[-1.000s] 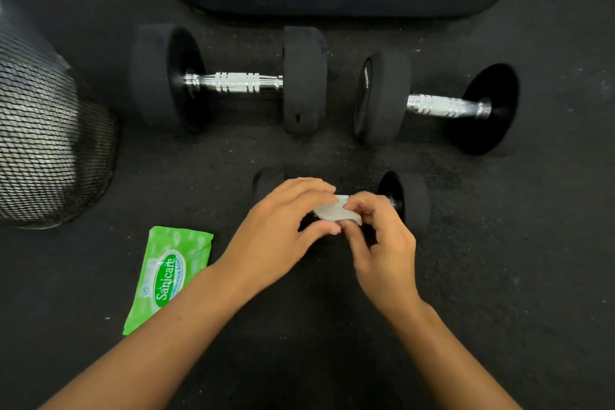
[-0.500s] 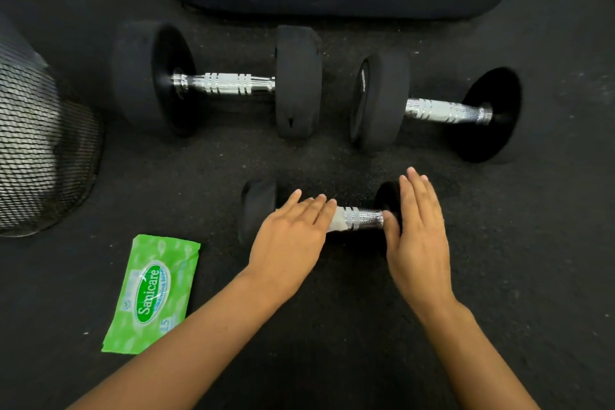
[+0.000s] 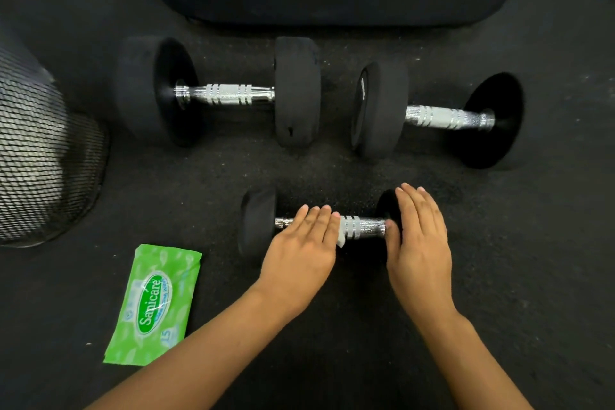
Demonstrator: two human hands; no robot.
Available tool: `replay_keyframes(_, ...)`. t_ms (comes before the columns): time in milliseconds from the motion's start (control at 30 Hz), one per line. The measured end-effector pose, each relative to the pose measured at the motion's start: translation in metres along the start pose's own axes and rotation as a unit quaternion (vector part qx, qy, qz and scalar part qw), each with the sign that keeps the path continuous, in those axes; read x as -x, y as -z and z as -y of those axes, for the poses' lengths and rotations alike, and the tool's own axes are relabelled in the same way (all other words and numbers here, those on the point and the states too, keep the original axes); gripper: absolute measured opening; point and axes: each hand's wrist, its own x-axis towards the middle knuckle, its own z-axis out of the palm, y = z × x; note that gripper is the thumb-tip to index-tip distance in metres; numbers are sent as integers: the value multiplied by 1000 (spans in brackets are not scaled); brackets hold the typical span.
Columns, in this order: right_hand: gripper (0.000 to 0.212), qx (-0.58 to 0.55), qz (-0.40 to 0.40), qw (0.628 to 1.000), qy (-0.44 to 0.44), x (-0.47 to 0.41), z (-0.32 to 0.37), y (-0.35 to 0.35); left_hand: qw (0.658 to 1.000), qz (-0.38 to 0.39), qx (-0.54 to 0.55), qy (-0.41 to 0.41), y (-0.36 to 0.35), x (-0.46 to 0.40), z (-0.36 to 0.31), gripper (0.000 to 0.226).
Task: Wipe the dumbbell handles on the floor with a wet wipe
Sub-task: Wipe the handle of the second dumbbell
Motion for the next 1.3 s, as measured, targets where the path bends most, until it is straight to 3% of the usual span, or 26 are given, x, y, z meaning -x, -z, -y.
replay_keyframes(400, 42, -15, -4, 1000, 9, 3, -3, 0, 1000, 7, 11, -23, -1, -10, -2, 39)
replay_keyframes(567, 44, -21, -9, 1000, 13, 7, -4, -2, 999, -18, 36, 28, 6, -2, -1, 37)
replay_keyframes(733, 43, -22, -10, 1000, 16, 3, -6, -2, 998, -13, 54, 16, 5, 4, 0, 34)
replay_keyframes(833, 43, -20, -11, 1000, 13, 5, -4, -2, 997, 33, 65, 27, 8, 15, 0, 58)
replay_keyframes(967, 44, -20, -11, 1000, 14, 3, -3, -1, 997, 21, 79, -15, 2, -4, 2, 39)
replay_keyframes(1300, 45, -19, -10, 1000, 13, 2, -3, -1, 996, -2, 61, -66, 3, 2, 6, 43)
